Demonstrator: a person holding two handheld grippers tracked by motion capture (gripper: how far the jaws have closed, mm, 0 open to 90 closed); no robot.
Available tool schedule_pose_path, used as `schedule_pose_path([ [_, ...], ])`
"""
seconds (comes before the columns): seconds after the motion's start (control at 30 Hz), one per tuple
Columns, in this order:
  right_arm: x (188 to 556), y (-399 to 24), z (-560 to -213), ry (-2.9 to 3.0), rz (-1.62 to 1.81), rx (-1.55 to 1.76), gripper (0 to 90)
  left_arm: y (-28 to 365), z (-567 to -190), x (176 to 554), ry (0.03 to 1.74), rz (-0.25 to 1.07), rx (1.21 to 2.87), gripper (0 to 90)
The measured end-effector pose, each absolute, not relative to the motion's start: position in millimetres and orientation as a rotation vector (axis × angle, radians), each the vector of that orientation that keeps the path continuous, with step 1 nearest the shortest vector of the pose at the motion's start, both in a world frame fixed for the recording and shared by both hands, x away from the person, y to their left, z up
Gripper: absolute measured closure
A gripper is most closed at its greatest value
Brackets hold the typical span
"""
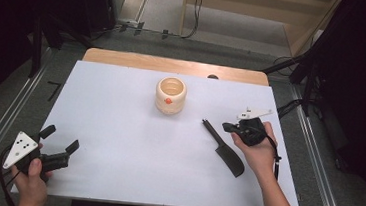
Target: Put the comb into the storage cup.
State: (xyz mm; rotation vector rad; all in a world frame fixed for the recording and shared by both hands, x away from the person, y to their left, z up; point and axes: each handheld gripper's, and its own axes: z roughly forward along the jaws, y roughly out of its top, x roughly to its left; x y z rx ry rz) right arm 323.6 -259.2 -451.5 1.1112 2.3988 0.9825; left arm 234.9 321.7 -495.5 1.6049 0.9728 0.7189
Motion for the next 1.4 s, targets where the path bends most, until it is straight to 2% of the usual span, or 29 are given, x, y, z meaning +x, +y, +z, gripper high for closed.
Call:
schedule_pose_path([
  [0.3, 344.1, -251.8, -457.1, 2.464, 0.926, 1.135, 88.0, 320.1, -495.8, 235.2, 0.964, 0.721, 1.619, 4.9],
  [0.47, 352.1, -246.5, -457.6, 2.498, 0.896, 1.137, 88.0, 318.5, -495.8, 236.6, 0.951, 0.711, 1.646, 0.0],
  [0.77, 364.9, -239.0, -462.1, 2.540, 0.827, 1.146, 88.0, 318.3, -495.6, 237.8, 0.936, 0.677, 1.667, 0.0],
  [1.4, 385.9, -229.5, -484.6, 2.610, 0.706, 1.186, 88.0, 315.7, -495.8, 237.2, 0.920, 0.689, 1.691, 0.0],
])
